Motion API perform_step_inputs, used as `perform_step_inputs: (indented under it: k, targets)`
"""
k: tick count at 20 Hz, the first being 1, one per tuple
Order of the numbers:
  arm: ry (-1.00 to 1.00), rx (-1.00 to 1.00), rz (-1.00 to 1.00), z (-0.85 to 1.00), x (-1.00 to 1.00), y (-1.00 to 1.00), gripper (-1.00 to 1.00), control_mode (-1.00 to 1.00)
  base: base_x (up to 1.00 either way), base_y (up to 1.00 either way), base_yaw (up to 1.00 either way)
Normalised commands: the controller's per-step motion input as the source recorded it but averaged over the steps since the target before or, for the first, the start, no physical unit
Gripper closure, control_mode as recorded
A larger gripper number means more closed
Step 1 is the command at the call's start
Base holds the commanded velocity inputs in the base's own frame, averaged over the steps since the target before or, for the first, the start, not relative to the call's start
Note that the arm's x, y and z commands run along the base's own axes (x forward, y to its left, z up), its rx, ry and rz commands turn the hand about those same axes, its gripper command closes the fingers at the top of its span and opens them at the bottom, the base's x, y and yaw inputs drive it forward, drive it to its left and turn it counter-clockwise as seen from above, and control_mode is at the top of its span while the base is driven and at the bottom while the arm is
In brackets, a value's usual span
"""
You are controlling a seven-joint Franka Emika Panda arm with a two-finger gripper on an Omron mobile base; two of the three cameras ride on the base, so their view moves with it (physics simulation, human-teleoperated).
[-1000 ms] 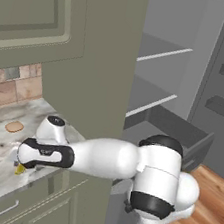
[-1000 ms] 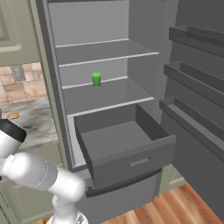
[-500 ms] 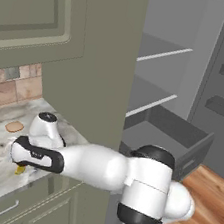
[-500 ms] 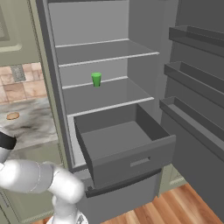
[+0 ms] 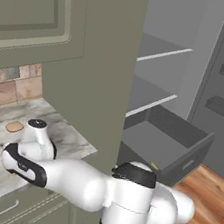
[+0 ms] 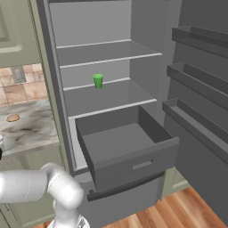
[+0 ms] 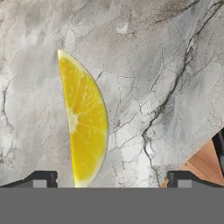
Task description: Place the lemon wedges inside the fridge drawer. Close the drawer after placing the vegetables.
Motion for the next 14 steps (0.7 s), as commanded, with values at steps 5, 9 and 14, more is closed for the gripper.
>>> perform_step_inputs:
  k: [5,9,14]
  targets:
    - [0.03,-0.03,-0.08,-0.14,0.00,0.19,-1.00,-1.00,0.00,0.00,0.00]
    - [0.00,-0.01,-0.09,-0.01,0.02,0.22,-1.00,-1.00,0.00,0.00,0.00]
    - [0.00,0.00,-0.04,-0.08,0.25,0.08,-1.00,-1.00,0.00,0.00,0.00]
